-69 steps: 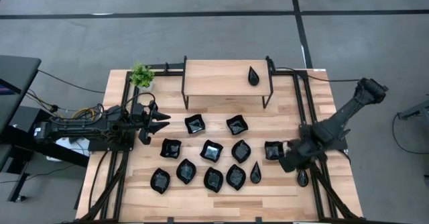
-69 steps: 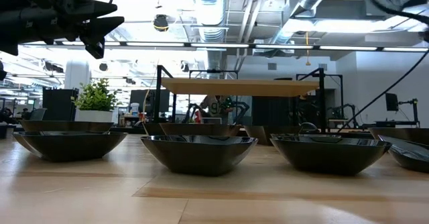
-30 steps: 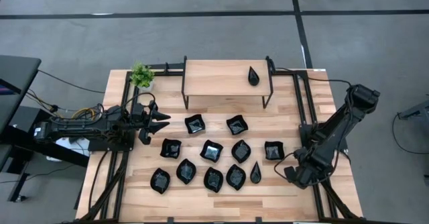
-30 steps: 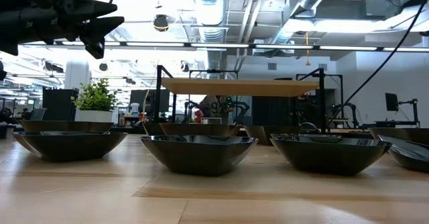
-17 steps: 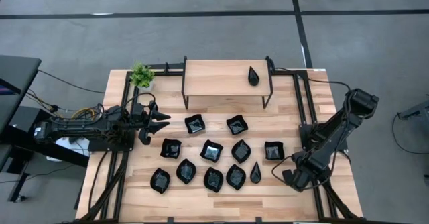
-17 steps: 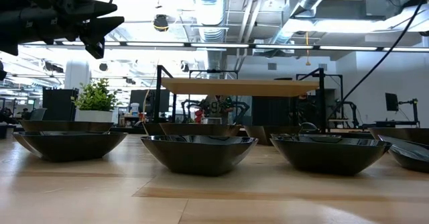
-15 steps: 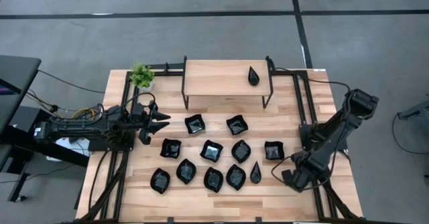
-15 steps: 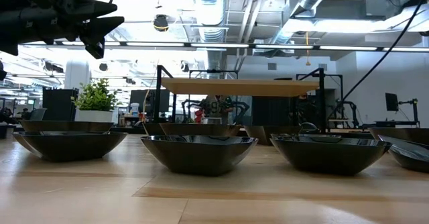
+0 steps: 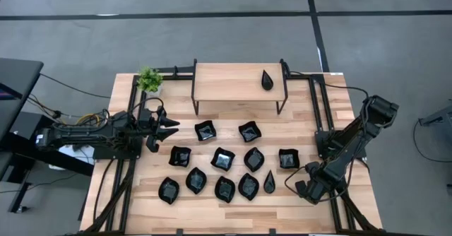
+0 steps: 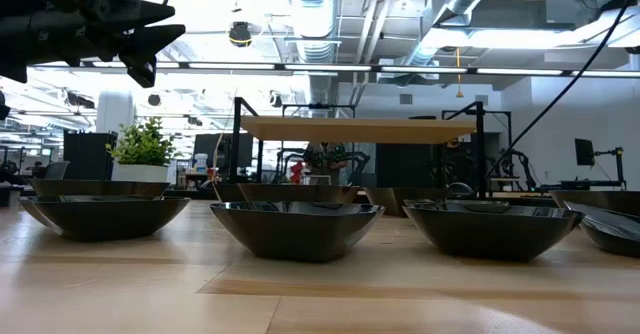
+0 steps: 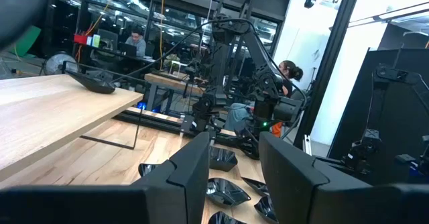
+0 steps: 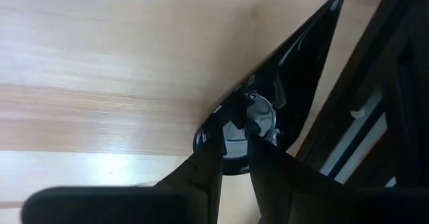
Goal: Pick & Place Mini shaped plates
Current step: Stack the drop shaped plate on top of the other drop shaped plate on the shelf
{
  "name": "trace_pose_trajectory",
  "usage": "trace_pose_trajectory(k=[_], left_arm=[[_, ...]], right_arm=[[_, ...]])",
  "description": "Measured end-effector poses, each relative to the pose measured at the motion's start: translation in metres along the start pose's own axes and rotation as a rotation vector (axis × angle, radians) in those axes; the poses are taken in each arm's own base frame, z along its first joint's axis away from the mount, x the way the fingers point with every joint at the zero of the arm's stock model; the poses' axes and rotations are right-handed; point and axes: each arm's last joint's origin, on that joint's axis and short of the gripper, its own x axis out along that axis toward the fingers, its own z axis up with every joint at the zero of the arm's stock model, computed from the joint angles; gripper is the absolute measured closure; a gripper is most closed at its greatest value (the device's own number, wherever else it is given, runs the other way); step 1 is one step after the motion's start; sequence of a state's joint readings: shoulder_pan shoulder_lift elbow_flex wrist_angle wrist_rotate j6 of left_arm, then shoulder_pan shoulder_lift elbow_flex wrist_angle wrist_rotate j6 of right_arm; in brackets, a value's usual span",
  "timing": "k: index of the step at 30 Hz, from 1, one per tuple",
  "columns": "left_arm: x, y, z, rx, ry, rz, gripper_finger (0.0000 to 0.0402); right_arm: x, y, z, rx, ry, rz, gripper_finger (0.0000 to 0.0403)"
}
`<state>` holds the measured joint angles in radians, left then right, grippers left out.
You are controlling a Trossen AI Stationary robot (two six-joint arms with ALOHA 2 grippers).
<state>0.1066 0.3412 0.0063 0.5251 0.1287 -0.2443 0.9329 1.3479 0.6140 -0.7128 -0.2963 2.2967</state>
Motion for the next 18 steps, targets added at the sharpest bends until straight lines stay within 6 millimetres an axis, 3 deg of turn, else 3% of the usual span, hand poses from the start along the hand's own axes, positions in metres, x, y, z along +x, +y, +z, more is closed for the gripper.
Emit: trace_pose_trajectory(k=[18], left_arm=[[0.0000, 0.0000, -0.0001, 0.000, 0.001, 0.000, 0.0270]], right_arm=[[-0.0008, 0.0038, 0.0023, 0.003, -0.036, 0.053, 0.0337]])
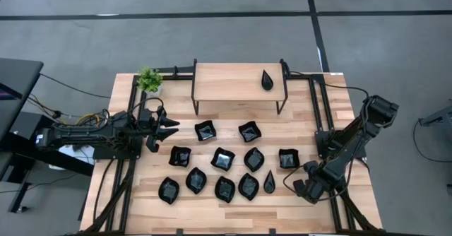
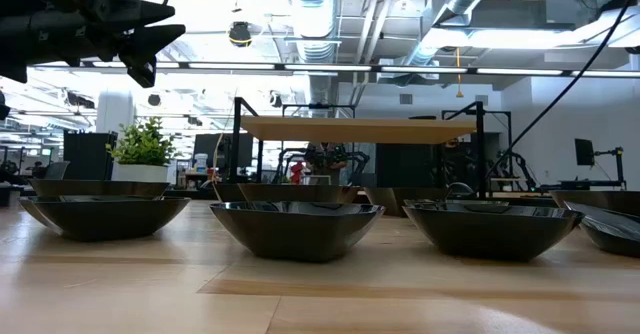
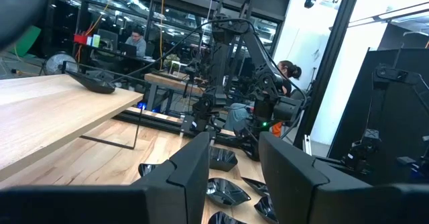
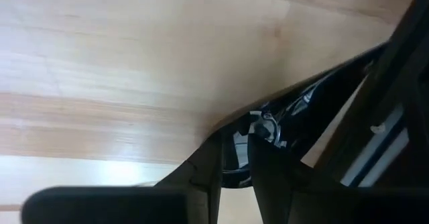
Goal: Pick & Place Mini shaped plates
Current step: Stack the drop shaped plate on top of the other drop shaped plate on the shelf
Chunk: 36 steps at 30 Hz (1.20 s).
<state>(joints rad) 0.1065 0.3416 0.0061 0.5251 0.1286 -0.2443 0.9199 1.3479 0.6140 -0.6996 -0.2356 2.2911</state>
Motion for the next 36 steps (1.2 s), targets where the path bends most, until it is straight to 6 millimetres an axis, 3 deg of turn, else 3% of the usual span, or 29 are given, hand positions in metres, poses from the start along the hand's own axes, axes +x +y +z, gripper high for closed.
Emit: trace_pose_trajectory(k=[14, 19, 26, 36], left_arm=[[0.000, 0.000, 0.000, 0.000, 0.000, 0.000, 0.0270], [0.000, 0.000, 0.000, 0.000, 0.000, 0.000, 0.0270], [0.000, 0.000, 0.000, 0.000, -0.001, 0.000, 0.0270], [0.000, 0.000, 0.000, 0.000, 0.000, 0.000, 0.0270]], right_arm=[[-0.004, 0.011, 0.002, -0.092, -0.031, 0.145, 0.0337], [-0.017, 0.011, -0.002, -0.090, -0.004, 0.176, 0.0337], [-0.038, -0.003, -0.013, -0.064, -0.038, 0.111, 0.0337], [-0.031, -0.010, -0.015, -0.053, -0.065, 0.048, 0.0336]])
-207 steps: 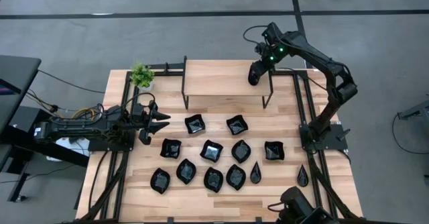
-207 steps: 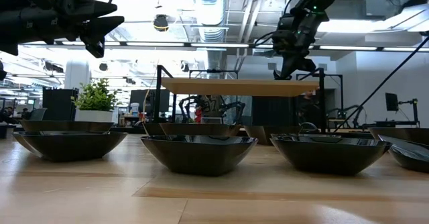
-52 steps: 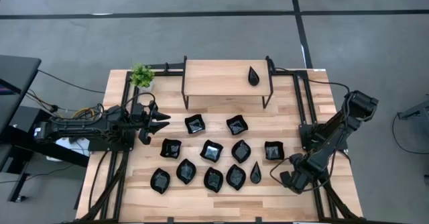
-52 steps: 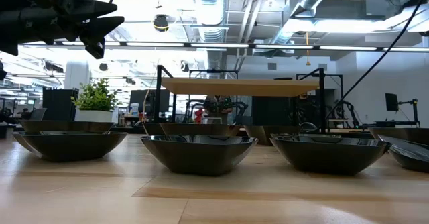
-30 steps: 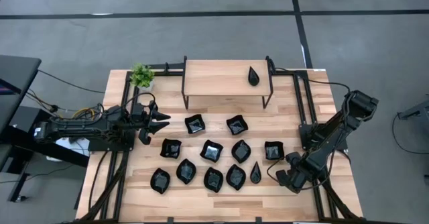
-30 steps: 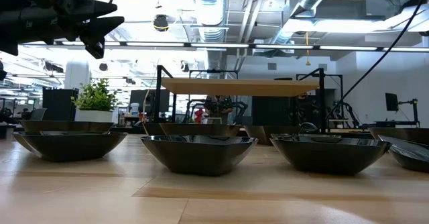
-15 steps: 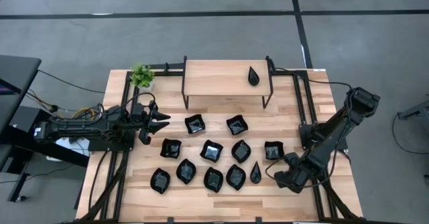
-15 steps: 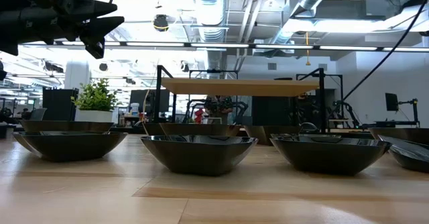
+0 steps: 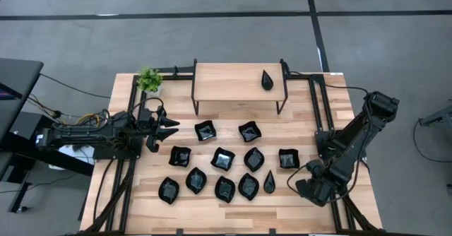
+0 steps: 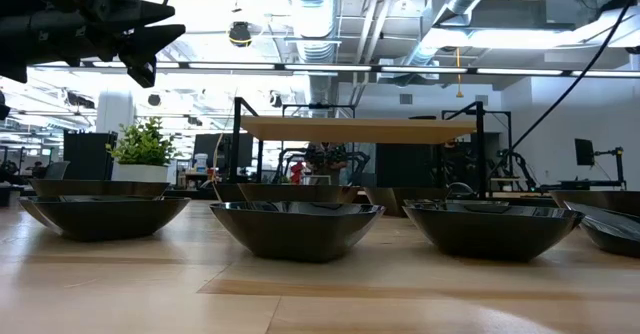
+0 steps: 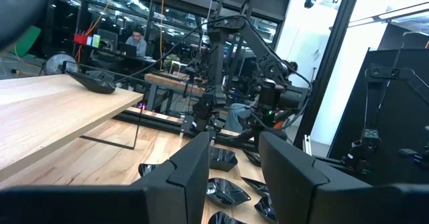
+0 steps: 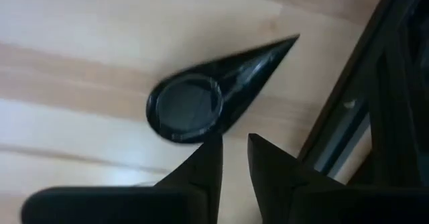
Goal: Pick & Place Mini shaped plates
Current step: Stack the drop shaped plate on top of the other drop shaped plate on the shelf
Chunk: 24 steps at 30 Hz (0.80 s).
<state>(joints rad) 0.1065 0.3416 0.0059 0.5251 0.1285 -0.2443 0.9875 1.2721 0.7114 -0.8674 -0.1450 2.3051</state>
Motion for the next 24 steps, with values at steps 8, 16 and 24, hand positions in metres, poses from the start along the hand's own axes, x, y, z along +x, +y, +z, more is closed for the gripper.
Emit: trace_pose_trajectory(k=[8, 16, 24], left_arm=[[0.000, 0.000, 0.000, 0.000, 0.000, 0.000, 0.0270], [0.000, 0.000, 0.000, -0.007, -0.001, 0.000, 0.0270], [0.000, 0.000, 0.000, -0.007, -0.001, 0.000, 0.0270]], right_arm=[[0.016, -0.006, 0.008, 0.003, -0.021, -0.014, 0.0336], [0.018, -0.005, 0.009, 0.000, -0.015, 0.006, 0.0336], [0.018, -0.006, 0.008, -0.002, -0.001, -0.013, 0.0336]])
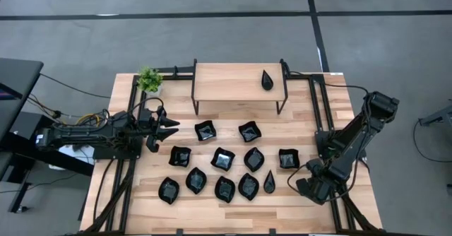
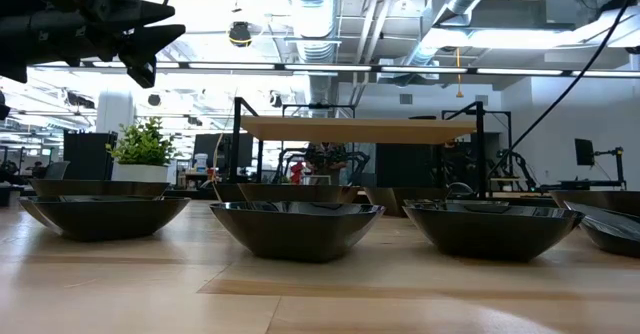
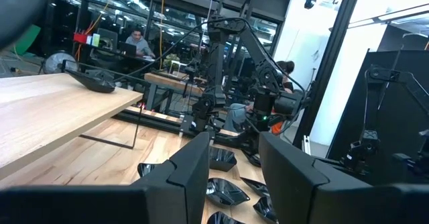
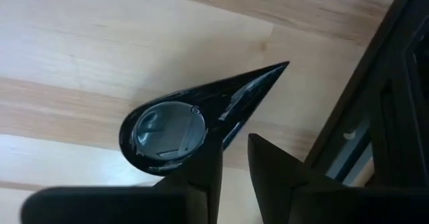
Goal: Pick & Place Mini shaped plates
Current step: Stack the drop shaped plate on top of the other drop shaped plate on the shelf
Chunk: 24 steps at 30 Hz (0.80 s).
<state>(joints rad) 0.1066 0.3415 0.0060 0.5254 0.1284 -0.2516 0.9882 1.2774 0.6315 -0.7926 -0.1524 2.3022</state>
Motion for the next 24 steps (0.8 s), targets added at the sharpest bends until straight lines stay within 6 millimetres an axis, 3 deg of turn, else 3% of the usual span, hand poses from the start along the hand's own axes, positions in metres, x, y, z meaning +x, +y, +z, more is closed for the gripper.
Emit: trace_pose_trajectory(k=[24], left_arm=[[0.0000, -0.0002, 0.0008, 0.001, -0.008, -0.002, 0.0270]], right_arm=[[0.0090, -0.0026, 0.0057, -0.006, -0.020, 0.017, 0.0337]])
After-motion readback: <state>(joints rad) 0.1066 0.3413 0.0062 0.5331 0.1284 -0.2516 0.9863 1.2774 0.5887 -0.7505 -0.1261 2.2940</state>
